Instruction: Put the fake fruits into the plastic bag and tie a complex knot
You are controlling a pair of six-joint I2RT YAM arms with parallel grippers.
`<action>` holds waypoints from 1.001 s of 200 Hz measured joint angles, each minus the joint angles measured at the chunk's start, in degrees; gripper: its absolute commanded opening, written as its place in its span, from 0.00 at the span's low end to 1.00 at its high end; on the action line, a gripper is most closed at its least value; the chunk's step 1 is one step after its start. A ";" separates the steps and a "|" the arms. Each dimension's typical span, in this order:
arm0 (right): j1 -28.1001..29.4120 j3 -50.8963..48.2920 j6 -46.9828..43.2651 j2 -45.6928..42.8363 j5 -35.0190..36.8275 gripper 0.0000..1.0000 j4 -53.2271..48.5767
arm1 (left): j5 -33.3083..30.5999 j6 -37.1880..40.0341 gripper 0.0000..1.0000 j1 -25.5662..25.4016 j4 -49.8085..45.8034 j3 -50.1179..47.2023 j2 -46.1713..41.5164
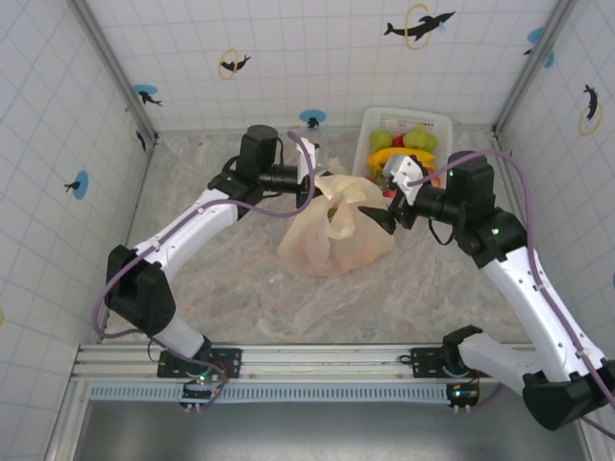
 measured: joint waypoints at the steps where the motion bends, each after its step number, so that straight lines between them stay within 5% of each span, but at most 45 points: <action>1: 0.02 0.00 -0.09 0.04 -0.09 1.00 0.09 | -0.02 0.00 0.00 0.00 0.00 0.00 0.00; 78: 4.74 -2.93 -4.26 4.90 2.40 1.00 8.37 | -0.13 0.02 0.00 0.00 0.00 -0.09 0.00; 166: 2.43 -1.46 -0.72 8.66 -3.13 0.29 10.23 | -0.35 0.24 0.00 0.00 0.00 -0.66 -0.22; 190: 1.88 -1.14 -0.46 8.66 -3.85 0.00 10.29 | -0.52 0.31 0.00 0.00 0.00 -0.74 -0.22; 200: 1.73 -1.05 -0.81 8.66 -3.98 0.00 10.16 | -0.63 0.68 0.00 0.00 -0.02 -0.74 -0.31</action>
